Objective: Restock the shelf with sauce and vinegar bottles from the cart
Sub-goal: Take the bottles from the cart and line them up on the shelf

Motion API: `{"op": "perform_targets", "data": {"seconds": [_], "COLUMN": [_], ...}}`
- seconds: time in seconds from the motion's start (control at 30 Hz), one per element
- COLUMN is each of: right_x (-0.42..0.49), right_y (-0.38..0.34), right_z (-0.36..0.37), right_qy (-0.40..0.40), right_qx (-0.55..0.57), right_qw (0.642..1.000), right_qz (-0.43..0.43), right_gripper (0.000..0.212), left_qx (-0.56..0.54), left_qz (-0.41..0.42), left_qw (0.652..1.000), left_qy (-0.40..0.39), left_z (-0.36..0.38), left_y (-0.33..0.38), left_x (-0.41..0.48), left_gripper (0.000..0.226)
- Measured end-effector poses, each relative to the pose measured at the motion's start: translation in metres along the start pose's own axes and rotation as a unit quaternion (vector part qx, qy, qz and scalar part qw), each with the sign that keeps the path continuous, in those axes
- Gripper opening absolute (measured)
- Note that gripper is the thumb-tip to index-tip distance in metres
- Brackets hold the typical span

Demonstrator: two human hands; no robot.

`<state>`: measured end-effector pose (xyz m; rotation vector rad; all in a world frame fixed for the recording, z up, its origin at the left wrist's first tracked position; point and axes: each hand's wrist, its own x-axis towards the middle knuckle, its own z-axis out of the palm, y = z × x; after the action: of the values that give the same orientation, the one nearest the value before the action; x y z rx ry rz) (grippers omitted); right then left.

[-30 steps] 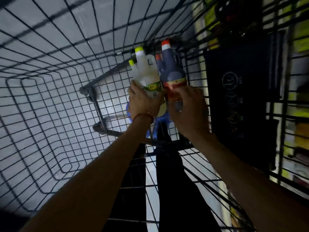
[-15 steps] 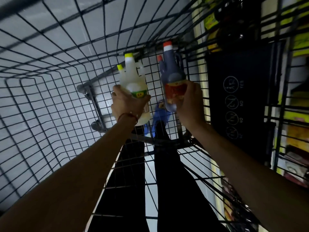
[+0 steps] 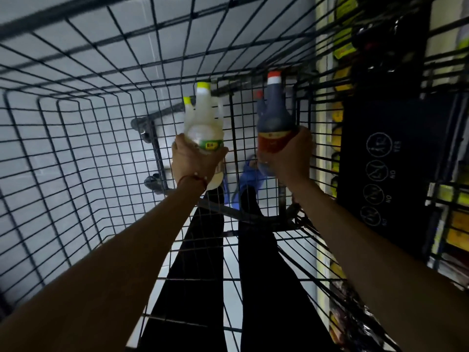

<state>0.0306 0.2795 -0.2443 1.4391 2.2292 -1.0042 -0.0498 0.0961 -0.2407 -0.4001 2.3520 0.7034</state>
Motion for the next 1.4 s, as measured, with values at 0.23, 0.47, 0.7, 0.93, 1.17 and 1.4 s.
{"op": "perform_targets", "data": {"seconds": [0.23,0.47,0.7,0.93,1.17,1.4], "right_x": [0.006,-0.019,-0.092,-0.168,-0.223,-0.281], "right_y": [-0.004,0.004,-0.001,-0.006,-0.010,0.015], "right_z": [0.005,0.006,-0.001,-0.055,-0.108,-0.156], "right_qy": [-0.051,-0.063,-0.082,-0.085,-0.042,0.010], "right_qx": [0.063,0.124,0.163,0.228,0.308,0.389], "right_qw": [0.996,0.986,0.975,0.967,0.950,0.920], "right_qz": [0.044,0.092,0.131,0.073,0.025,-0.039], "right_gripper": [0.106,0.095,0.094,0.082,0.073,0.089], "left_qx": [-0.027,0.032,0.066,0.029,-0.032,-0.086], "left_qz": [-0.026,0.003,0.039,0.063,0.129,0.205], "left_qw": [0.999,0.999,0.997,0.997,0.990,0.974], "left_qy": [-0.016,0.000,-0.024,-0.028,-0.049,-0.053], "left_z": [0.009,0.004,-0.029,-0.082,-0.132,-0.163], "left_y": [-0.004,-0.001,-0.013,-0.008,0.010,0.019], "left_x": [0.003,-0.010,-0.049,-0.110,-0.177,-0.250], "left_gripper": [0.093,0.086,0.085,0.084,0.097,0.091]}}
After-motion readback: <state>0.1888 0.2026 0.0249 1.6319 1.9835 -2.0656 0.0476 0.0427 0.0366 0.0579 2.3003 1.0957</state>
